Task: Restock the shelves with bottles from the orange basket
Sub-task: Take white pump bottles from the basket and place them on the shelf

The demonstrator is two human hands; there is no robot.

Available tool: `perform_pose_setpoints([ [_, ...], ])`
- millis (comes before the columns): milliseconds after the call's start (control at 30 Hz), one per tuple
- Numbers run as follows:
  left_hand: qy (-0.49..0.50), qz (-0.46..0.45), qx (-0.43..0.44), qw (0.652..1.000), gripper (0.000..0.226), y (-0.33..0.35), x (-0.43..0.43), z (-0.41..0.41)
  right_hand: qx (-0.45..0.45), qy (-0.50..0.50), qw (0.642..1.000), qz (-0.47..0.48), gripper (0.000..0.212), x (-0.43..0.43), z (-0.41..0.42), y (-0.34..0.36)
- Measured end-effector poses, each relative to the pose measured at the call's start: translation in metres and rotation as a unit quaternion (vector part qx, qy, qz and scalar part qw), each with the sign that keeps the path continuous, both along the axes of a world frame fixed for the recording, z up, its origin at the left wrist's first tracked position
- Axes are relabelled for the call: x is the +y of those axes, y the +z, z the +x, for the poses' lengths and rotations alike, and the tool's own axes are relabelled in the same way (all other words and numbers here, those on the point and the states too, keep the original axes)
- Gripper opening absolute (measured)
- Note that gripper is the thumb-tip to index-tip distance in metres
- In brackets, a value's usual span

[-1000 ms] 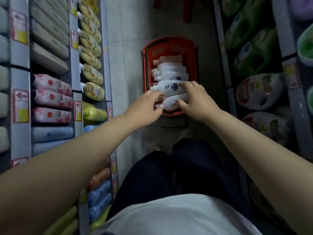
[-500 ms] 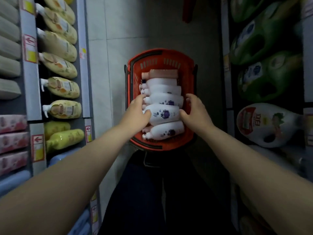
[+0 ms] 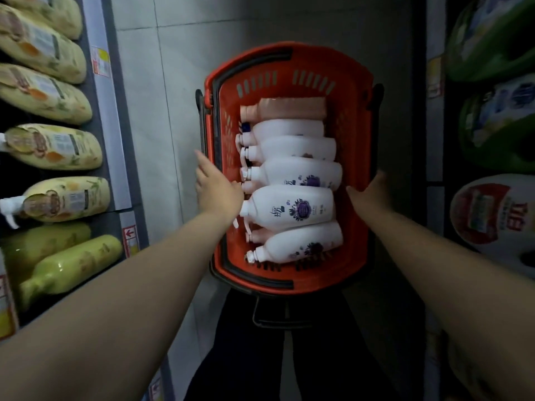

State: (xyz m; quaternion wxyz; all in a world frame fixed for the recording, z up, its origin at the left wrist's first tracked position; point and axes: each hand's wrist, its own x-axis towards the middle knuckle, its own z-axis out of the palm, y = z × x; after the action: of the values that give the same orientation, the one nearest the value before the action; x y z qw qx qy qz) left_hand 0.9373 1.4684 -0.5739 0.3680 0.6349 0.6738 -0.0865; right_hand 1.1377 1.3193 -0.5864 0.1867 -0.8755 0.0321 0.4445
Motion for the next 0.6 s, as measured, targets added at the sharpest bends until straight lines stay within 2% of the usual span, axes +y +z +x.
perform_pose_setpoints([
  [100,0.045,-0.015,0.023,0.999,0.074,-0.023,0.004,-0.009,0.020,-0.011,1.000,-0.009,0.050,-0.003,0.013,-0.014],
  [167,0.082,-0.029,-0.006,0.996,0.049,-0.031,0.011,-0.015,0.051,-0.023,0.998,-0.005,0.052,-0.004,0.020,-0.016],
  [233,0.112,-0.056,-0.037,0.991,0.035,-0.032,0.017,-0.017,0.079,-0.031,0.996,-0.003,0.054,-0.004,0.026,-0.016],
  [367,0.112,-0.101,-0.056,0.987,0.034,-0.020,0.023,-0.017,0.100,-0.042,0.994,-0.022,0.057,0.002,0.026,-0.010],
  [600,0.103,-0.107,-0.084,0.985,0.035,0.037,0.009,-0.033,0.093,-0.033,0.995,-0.027,0.053,-0.014,0.013,0.039],
])
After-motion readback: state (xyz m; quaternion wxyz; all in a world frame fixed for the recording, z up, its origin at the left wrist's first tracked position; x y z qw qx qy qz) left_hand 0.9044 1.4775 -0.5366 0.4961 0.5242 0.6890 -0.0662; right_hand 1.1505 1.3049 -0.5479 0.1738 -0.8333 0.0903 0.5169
